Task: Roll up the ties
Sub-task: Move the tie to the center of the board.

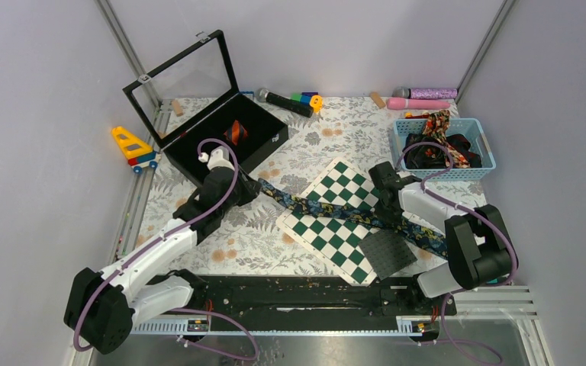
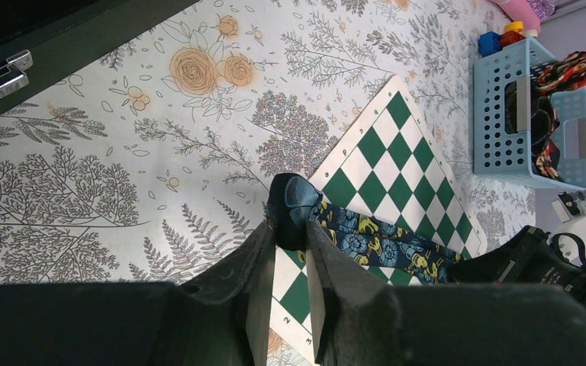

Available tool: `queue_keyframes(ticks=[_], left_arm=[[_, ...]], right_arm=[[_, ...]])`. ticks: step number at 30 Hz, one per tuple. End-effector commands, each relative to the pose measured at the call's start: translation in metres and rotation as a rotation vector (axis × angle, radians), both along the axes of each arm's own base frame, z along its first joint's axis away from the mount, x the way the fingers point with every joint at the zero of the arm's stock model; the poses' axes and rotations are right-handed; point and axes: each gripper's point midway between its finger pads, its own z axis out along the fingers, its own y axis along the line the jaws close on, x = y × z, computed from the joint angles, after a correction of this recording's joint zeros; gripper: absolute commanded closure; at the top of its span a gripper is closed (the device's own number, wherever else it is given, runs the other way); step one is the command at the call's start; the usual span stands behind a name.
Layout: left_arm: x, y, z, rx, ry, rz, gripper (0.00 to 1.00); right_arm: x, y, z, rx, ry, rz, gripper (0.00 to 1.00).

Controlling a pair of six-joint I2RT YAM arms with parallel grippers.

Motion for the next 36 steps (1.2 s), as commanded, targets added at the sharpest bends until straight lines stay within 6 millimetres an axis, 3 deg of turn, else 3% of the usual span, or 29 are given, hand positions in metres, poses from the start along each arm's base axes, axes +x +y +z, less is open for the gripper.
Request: queue_keyframes(ticks=[1,7,11,16,21,27,32,36], left_arm=[[0.010,-0.003,0.042,-0.040,-0.090,0.013,0.78],[0.005,0.013,0.068,-0.026,-0.114,0.068,0.79],[0.003,0.028,0.068,0.022,-0.129,0.117,0.79],[0.002,0.030,0.032,0.046,-0.086,0.120,0.66],[0.011,0.029,-0.012,0.089,-0.019,0.106,0.44],[0.026,0.036,-0.054,0.130,0.063,0.105,0.39],[0.039,0.043,-0.067,0.146,0.068,0.118,0.38],[0.039,0.035,-0.079,0.123,0.086,0.074,0.38]], right_arm=[[0.007,0.003,0.000,0.020,0.001,-0.028,1.00],[0.007,0.002,0.000,0.023,0.005,-0.034,1.00],[0.007,0.002,0.000,0.023,0.007,-0.032,1.00],[0.008,0.002,0.001,0.025,0.007,-0.027,1.00],[0.007,0.004,0.000,0.030,0.012,-0.020,1.00],[0.007,0.005,0.000,0.036,0.013,-0.016,1.00],[0.007,0.005,0.000,0.040,0.014,-0.014,1.00],[0.007,0.005,0.000,0.039,0.015,-0.012,1.00]])
